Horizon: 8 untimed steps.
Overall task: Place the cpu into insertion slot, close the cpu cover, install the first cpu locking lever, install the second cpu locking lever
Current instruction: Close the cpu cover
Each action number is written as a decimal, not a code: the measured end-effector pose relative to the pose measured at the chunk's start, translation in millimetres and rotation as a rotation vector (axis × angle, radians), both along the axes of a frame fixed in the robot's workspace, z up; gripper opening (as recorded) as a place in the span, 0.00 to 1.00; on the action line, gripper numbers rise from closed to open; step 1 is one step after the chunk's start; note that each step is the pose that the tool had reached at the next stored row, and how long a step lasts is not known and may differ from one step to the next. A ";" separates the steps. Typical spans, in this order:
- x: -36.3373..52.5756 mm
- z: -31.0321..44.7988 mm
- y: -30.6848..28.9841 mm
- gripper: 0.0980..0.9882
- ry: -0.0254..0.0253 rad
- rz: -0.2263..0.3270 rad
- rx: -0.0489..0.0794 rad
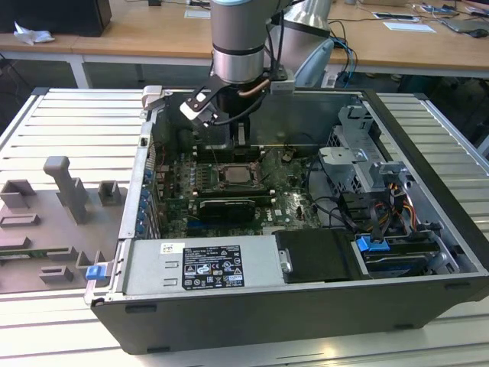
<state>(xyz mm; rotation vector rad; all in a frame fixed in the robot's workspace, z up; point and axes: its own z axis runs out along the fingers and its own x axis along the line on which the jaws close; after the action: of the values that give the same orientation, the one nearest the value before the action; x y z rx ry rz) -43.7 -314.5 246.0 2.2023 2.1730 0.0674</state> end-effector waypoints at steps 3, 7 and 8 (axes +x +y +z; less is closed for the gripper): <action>0.0 3.4 0.2 0.01 0.0000 0.000 0.000; 0.0 9.0 0.4 0.01 0.0000 0.000 0.000; 0.0 10.4 0.4 0.01 0.0000 0.000 0.000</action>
<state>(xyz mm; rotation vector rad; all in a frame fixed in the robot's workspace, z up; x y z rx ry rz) -43.7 -314.2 256.4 2.2025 2.1730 0.0675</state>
